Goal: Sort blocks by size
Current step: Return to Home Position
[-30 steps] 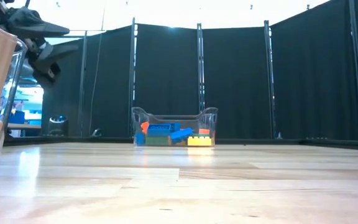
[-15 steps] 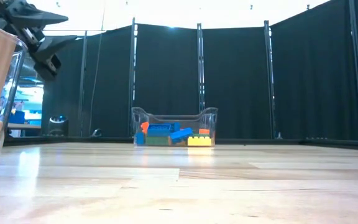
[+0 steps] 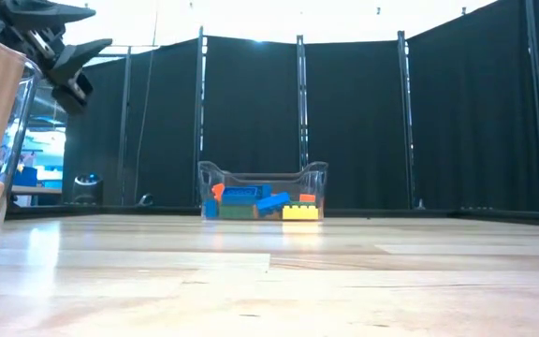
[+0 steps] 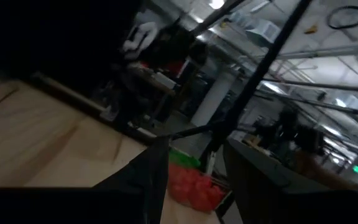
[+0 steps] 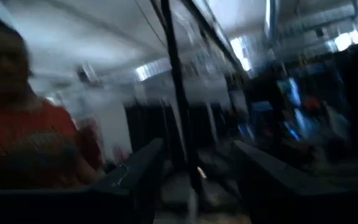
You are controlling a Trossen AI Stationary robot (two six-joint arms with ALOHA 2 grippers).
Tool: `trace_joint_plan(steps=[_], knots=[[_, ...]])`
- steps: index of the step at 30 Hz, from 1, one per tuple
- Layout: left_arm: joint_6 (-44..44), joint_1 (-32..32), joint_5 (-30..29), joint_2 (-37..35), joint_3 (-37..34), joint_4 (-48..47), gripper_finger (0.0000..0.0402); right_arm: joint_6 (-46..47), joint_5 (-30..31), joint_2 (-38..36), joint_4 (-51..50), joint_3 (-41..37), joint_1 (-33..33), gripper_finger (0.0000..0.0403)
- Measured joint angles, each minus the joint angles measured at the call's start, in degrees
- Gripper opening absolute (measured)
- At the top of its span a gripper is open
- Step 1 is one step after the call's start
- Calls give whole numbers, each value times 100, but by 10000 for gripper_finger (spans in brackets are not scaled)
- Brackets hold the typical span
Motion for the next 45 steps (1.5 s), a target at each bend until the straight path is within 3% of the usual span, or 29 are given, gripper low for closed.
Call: trace_joint_plan(steps=[6, 10, 14, 18, 23, 26, 28, 34, 41, 45], knots=[[541, -2, 280, -5, 0, 484, 163, -14, -74, -425, 3869, -3148, -2, 202], [767, -1, 271, -18, 0, 504, 163, 117, 263, -353, 3063, -2987, -3, 203], [984, 0, 239, -17, 0, 464, 163, -307, -195, -389, 2764, -3164, 1, 202], [1127, 2, 196, -17, 0, 495, 163, 96, -31, -392, 2419, -3164, -280, 204], [1508, 2, 284, -17, 0, 521, 163, 2230, -2181, -386, 1732, -3164, -770, 201], [1607, 2, 285, -17, 0, 486, 163, 2033, -2820, -392, 1546, -3164, -1000, 202], [1616, 2, 286, -17, 0, 453, 163, 1416, -2593, -388, 1334, -3164, -1177, 204], [1620, 9, 94, -22, 0, 369, 163, 336, -952, -397, 767, -3164, -1928, 202], [1737, 9, -133, -22, 0, 309, 163, 146, -1468, -403, 356, -3164, -3327, 204], [1738, 105, -190, -33, -2, 257, 163, 97, -2395, -403, 355, -3164, -4316, 204]])
